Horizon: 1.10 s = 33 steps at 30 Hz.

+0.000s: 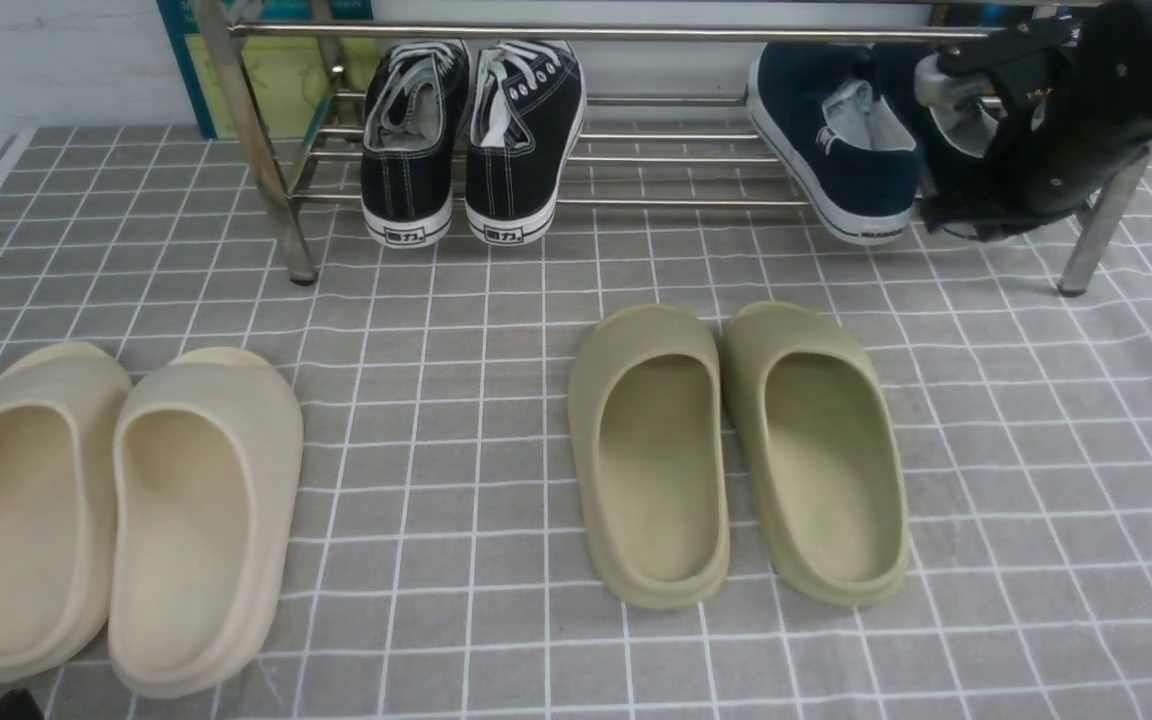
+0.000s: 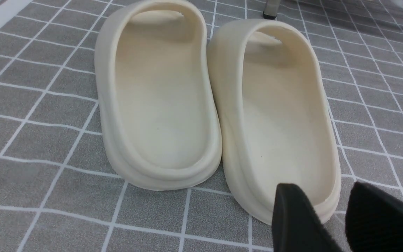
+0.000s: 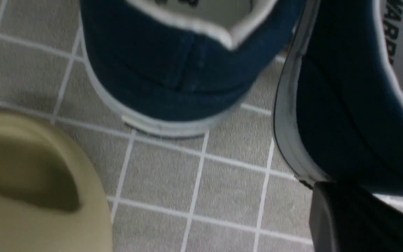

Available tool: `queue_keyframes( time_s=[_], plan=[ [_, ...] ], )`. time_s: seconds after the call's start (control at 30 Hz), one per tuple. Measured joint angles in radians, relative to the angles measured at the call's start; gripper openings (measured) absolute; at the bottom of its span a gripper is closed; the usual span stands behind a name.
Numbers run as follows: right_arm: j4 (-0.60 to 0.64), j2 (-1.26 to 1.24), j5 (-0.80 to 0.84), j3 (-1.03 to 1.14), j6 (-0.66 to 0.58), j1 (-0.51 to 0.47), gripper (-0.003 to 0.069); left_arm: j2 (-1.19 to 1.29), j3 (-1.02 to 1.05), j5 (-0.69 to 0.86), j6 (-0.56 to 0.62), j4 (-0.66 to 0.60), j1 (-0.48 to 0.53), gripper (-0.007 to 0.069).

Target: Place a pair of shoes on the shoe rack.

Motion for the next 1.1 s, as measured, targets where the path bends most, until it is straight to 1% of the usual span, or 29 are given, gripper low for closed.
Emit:
queue_keyframes(
  time_s=[0.3,0.37,0.5,0.57,0.6,0.7,0.8,0.83,0.93,1.0,1.03,1.1],
  plan=[
    [0.001,-0.023,0.001,0.002,0.0,0.0,-0.0003,0.0,0.0,0.0,0.0,0.0,0.0,0.0239],
    [0.007,-0.058,0.021,0.002,0.0,0.0,-0.0002,0.0,0.0,0.0,0.0,0.0,0.0,0.0239],
    [0.026,-0.222,0.129,0.003,0.0,0.0,-0.0002,0.0,0.0,0.0,0.0,0.0,0.0,0.0239],
    [0.031,-0.29,0.149,0.019,0.0,0.0,-0.0001,0.0,0.0,0.0,0.0,0.0,0.0,0.0239],
    [0.037,-0.385,0.16,0.06,-0.001,0.0,0.0,0.0,0.0,0.0,0.0,0.0,0.0,0.0239],
    [0.042,-0.522,0.151,0.155,-0.001,0.0,0.0001,0.0,0.0,0.0,0.0,0.0,0.0,0.0239],
    [0.061,-0.736,0.093,0.33,-0.001,0.0,0.0004,0.0,0.0,0.0,0.0,0.0,0.0,0.0239],
    [0.062,-0.749,0.089,0.353,-0.001,0.0,0.0005,0.0,0.0,0.0,0.0,0.0,0.0,0.0239],
    [0.104,-0.992,-0.005,0.549,-0.001,0.0,0.0005,0.0,0.0,0.0,0.0,0.0,0.0,0.0239],
    [0.115,-1.059,-0.034,0.603,-0.001,0.0,0.0005,0.0,0.0,0.0,0.0,0.0,0.0,0.0239],
    [0.13,-1.149,-0.073,0.684,-0.001,0.0,0.0005,0.0,0.0,0.0,0.0,0.0,0.0,0.0239],
    [0.14,-1.266,-0.118,0.77,-0.001,0.0,0.0005,0.0,0.0,0.0,0.0,0.0,0.0,0.0239]
  ],
)
